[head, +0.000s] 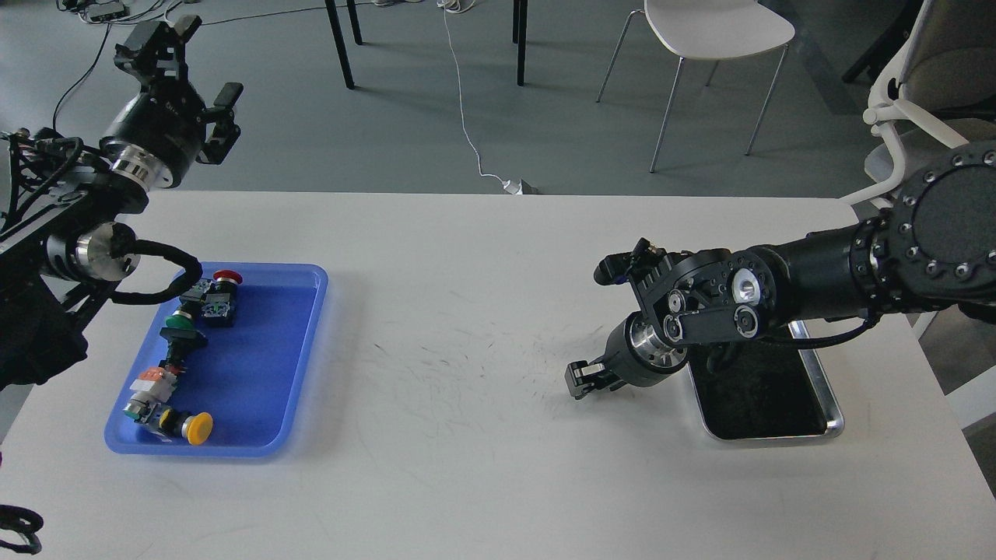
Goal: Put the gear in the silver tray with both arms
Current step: 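Align and close the right gripper on the gear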
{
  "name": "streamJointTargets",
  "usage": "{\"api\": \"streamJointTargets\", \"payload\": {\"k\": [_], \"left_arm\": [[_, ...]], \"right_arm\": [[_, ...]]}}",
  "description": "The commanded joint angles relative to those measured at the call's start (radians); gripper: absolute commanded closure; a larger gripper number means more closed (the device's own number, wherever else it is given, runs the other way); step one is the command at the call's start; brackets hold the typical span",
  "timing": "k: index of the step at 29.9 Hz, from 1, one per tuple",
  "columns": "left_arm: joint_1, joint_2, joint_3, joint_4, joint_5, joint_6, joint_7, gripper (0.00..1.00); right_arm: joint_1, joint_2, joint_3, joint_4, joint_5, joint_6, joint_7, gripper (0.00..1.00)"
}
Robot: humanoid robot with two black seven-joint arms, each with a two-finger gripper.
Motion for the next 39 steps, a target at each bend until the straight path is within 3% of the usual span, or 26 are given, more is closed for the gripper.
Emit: {"api": "streamJointTargets", "payload": {"k": [1,7,9,12,16,21,28,29,31,33,39], "left_arm": [[0.0,0.005,0.0,0.0,0.0,0.0,0.001,0.08],[0.0,0.006,0.0,0.0,0.0,0.0,0.001,0.08],[0.0,0.006,-0.002,-0.001,0.0,0.0,-0.001,0.08],[0.0,0.006,-0.002,0.0,0.0,0.0,-0.001,0.08],[0.0,0.005,-0.002,0.0,0.0,0.0,-0.001,0.08],[0.0,0.006,-0.002,0.0,0.0,0.0,-0.001,0.08],[0.0,0.006,-0.002,0.0,0.0,0.0,-0.001,0.08],[0.0,0.006,-0.002,0.0,0.0,0.0,-0.001,0.08],[0.0,0.006,-0.002,0.0,0.0,0.0,-0.001,0.08],[0.0,0.006,-0.002,0.0,0.0,0.0,-0.001,0.08],[0.0,0.006,-0.002,0.0,0.0,0.0,-0.001,0.08]], "right_arm": [[0.009,0.0,0.0,-0.001,-0.001,0.003,0.0,0.63],[0.012,0.0,0.001,-0.012,-0.001,0.014,-0.004,0.62],[0.012,0.0,0.011,-0.029,0.001,0.014,-0.009,0.57],[0.012,0.0,0.015,-0.043,0.004,0.014,-0.009,0.36],[0.003,0.0,0.018,-0.049,0.005,0.007,-0.009,0.27],[-0.011,0.0,0.024,-0.053,0.033,0.0,-0.009,0.25],[-0.028,0.0,0.043,-0.073,0.039,-0.004,-0.011,0.25],[-0.028,0.0,0.043,-0.072,0.04,-0.003,-0.011,0.27],[-0.028,0.0,0.043,-0.07,0.041,-0.001,-0.02,0.43],[-0.028,0.0,0.041,-0.07,0.039,0.006,-0.027,0.52],[-0.028,0.0,0.041,-0.066,0.025,0.022,-0.032,0.56]]}}
